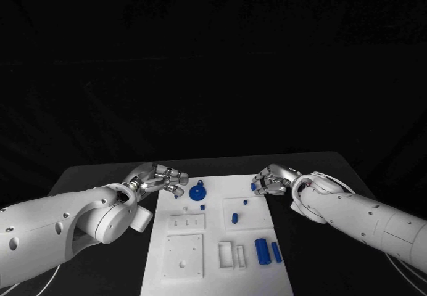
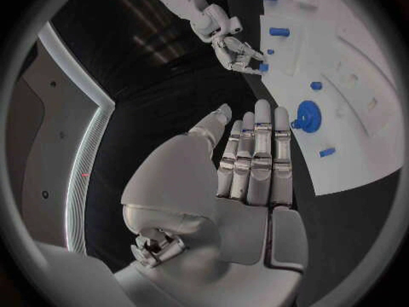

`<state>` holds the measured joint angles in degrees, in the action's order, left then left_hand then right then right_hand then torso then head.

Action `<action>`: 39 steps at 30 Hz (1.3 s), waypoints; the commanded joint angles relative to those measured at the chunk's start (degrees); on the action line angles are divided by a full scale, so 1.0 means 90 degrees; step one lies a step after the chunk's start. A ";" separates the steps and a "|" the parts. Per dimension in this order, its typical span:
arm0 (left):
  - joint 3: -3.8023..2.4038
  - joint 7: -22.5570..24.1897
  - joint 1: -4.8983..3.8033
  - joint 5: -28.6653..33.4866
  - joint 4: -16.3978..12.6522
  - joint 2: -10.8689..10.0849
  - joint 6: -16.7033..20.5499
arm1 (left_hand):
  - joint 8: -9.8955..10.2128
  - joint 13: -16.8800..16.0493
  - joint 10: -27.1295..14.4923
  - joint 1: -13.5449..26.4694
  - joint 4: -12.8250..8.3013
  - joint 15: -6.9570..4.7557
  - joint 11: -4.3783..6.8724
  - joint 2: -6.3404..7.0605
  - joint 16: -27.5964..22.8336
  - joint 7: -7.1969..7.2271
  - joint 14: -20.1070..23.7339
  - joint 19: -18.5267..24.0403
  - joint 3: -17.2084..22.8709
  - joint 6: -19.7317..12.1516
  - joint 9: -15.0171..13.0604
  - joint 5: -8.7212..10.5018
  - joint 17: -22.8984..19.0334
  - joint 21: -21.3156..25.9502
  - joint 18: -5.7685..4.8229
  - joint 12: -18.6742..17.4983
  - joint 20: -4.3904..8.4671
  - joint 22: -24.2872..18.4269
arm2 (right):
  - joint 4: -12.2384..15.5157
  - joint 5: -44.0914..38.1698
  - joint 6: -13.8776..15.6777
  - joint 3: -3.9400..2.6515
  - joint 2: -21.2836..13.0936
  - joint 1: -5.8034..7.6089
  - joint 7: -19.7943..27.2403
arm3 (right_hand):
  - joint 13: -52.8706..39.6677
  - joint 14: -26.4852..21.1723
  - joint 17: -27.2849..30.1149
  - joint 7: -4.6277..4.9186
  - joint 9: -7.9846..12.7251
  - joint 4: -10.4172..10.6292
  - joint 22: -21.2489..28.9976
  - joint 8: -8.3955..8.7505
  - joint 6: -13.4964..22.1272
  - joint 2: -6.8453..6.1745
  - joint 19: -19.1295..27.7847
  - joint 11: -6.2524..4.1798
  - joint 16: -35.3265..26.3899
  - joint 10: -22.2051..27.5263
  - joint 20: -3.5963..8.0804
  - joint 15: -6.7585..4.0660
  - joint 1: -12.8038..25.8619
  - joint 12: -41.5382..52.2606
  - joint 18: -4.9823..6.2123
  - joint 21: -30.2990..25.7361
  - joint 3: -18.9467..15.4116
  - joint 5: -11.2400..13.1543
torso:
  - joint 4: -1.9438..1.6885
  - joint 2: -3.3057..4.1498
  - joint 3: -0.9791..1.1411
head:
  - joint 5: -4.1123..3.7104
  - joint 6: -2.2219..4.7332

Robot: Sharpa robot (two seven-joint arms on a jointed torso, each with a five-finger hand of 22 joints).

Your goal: Assemble the parts on the task board

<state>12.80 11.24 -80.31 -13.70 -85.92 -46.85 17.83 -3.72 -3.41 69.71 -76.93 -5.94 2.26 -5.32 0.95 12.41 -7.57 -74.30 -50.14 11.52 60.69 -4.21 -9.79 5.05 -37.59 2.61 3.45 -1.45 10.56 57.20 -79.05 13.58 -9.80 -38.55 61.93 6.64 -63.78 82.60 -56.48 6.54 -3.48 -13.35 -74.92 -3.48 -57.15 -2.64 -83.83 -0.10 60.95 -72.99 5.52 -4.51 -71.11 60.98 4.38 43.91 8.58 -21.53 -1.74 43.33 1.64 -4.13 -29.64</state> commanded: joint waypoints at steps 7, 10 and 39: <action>-0.0007 0.0054 -0.0007 -0.0021 -0.0055 -0.0010 -0.0088 | 0.0013 0.0002 -0.0024 0.0019 -0.0028 0.0040 0.0015 0.0040 -0.0032 -0.0008 0.0009 0.0028 0.0021 -0.0037 0.0007 -0.0005 -0.0010 -0.0015 -0.0007 -0.0006 -0.0006 -0.0006 | -0.0100 -0.0041 0.0000 0.0000 0.0121 -0.0007 0.0047 | -0.0014 0.0001 -0.0014 0.0008 -0.0001 0.0020 -0.0558 0.0001 -0.0017 0.0027 -0.0046 0.0012 -0.0008 0.0021 -0.0043 0.0050 0.0079 0.0023 0.0074 -0.0026 0.0107 0.0110 | -0.0001 0.0006 0.0009 | 0.0023 -0.0022; -0.0007 0.0050 -0.0008 -0.0024 -0.0064 -0.0013 -0.0091 | 0.0013 0.0002 -0.0024 0.0019 -0.0028 0.0040 0.0015 0.0040 -0.0032 -0.0008 0.0009 0.0028 0.0021 -0.0037 0.0007 -0.0005 -0.0010 -0.0015 -0.0007 -0.0006 -0.0006 -0.0006 | -0.0129 -0.0041 0.0002 0.0000 0.0145 -0.0007 0.0040 | -0.0022 0.0001 -0.0015 0.0007 -0.0002 0.0024 -0.0561 -0.0001 -0.0037 0.0031 -0.0048 0.0010 -0.0007 0.0016 -0.0043 0.0050 0.0079 0.0032 0.0074 -0.0017 0.0133 0.0131 | 0.0000 0.0002 0.0005 | 0.0025 -0.0025; -0.0011 0.0035 -0.0008 -0.0033 -0.0088 -0.0035 -0.0102 | 0.0012 0.0002 -0.0027 0.0021 -0.0026 0.0041 0.0013 0.0042 -0.0032 -0.0009 0.0010 0.0029 0.0016 -0.0042 0.0007 -0.0002 -0.0010 -0.0021 -0.0007 -0.0006 -0.0007 -0.0020 | -0.0230 -0.0070 -0.0066 0.0004 0.0237 -0.0009 0.0009 | -0.0087 0.0003 -0.0036 -0.0128 -0.0011 0.0029 -0.0561 -0.0006 -0.0673 0.0128 -0.0037 -0.0070 -0.0007 -0.0004 0.0013 -0.0007 0.0140 0.0079 0.0026 0.0005 0.1069 0.1059 | 0.0009 -0.0005 0.0018 | -0.0001 -0.0051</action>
<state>12.75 11.15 -80.31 -13.81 -86.54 -47.19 17.68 -3.71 -3.41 69.71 -76.93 -5.94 2.26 -5.32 0.95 12.41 -7.57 -74.30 -50.16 11.52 60.69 -4.21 -9.79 5.05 -37.59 2.60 3.45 -1.44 10.43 55.15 -79.07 13.55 -9.77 -36.50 61.88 6.56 -64.54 82.60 -56.77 5.37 -3.52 -13.07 -74.91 -3.47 -62.90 -1.81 -83.83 -0.72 60.95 -72.81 5.52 -4.51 -70.28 61.47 4.36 43.91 18.03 -12.20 -1.63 43.28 1.80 -4.10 -30.08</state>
